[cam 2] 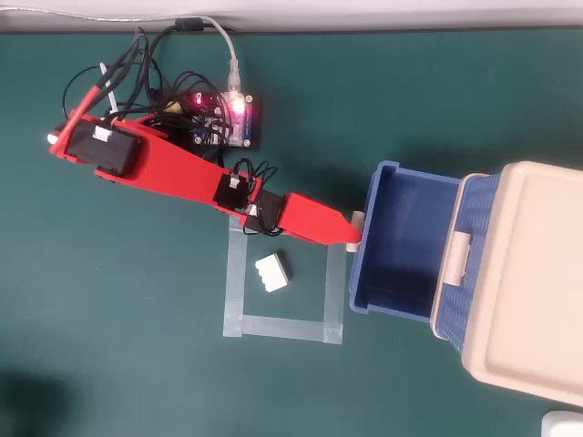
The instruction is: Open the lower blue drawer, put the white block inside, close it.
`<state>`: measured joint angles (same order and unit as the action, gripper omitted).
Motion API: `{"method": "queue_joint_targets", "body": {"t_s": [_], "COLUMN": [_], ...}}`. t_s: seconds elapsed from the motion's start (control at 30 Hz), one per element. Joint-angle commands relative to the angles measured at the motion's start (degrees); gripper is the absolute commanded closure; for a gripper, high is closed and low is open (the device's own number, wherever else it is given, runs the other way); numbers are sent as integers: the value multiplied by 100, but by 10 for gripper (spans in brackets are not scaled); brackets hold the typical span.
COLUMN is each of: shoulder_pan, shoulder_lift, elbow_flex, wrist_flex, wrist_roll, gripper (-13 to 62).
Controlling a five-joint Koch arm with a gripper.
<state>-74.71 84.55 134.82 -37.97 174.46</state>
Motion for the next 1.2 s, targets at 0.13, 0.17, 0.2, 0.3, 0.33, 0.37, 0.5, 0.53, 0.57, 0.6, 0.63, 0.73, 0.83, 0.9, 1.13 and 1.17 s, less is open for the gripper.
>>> {"method": "queue_joint_targets", "body": {"t_s": [0.13, 0.17, 0.2, 0.3, 0.33, 0.37, 0.5, 0.53, 0.57, 0.6, 0.63, 0.73, 0.83, 0.9, 1.13, 1.17], "shoulder_pan": [369, 404, 448, 633, 712, 826, 1151, 1195, 1239, 1345, 1441, 1854, 1969, 1986, 2030, 2030], "shoulder_lift": [2707, 3226, 3735, 4755, 4746, 4720, 4324, 4148, 3990, 3788, 3621, 2962, 2426, 2074, 1310, 1239], "elbow_flex": [835, 870, 861, 316, -26, -387, -1521, -1644, -1740, -1793, -1837, -1995, -2136, -2232, -2443, -2452], "wrist_flex": [1688, 2417, 3296, 6275, 7058, 7778, 9413, 9483, 9475, 9475, 9466, 9167, 8684, 8350, 7972, 7963], "wrist_roll": [-642, -888, -1169, -2364, -2883, -3393, -5238, -5643, -6003, -6451, -6794, -7532, -7506, -7471, -7146, -7102], "gripper": [153, 153, 154, 154, 154, 154, 154, 154, 154, 154, 154, 155, 155, 156, 157, 157]}}
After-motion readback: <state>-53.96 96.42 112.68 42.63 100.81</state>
